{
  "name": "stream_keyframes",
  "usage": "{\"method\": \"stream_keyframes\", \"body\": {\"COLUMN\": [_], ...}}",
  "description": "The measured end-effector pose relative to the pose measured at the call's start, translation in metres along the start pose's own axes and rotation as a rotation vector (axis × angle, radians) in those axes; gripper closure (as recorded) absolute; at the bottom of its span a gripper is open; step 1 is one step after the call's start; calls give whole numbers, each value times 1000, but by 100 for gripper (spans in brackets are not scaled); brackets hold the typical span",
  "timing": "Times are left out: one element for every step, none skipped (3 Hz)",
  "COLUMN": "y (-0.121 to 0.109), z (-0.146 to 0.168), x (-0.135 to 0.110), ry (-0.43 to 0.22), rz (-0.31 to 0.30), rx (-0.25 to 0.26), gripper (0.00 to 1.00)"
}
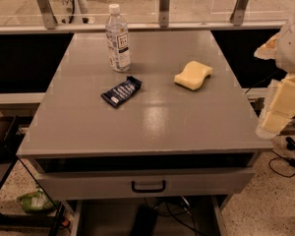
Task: Move blue plastic bottle near sponge
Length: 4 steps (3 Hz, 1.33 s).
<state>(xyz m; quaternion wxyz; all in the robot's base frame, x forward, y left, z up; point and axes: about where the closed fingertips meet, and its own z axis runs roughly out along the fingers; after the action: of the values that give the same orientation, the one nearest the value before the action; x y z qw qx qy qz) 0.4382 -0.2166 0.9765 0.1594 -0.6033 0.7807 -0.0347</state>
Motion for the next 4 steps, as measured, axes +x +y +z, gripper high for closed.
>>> {"method": "stream_keyframes", "body": {"y": [0,-12,-44,-81], "z": [0,-1,2,7], "x": [0,-1,8,16], "ry": [0,-20,-120,-288], "rz": [0,21,135,252], "rx": [0,17,41,72], "gripper": [0,0,0,0]}}
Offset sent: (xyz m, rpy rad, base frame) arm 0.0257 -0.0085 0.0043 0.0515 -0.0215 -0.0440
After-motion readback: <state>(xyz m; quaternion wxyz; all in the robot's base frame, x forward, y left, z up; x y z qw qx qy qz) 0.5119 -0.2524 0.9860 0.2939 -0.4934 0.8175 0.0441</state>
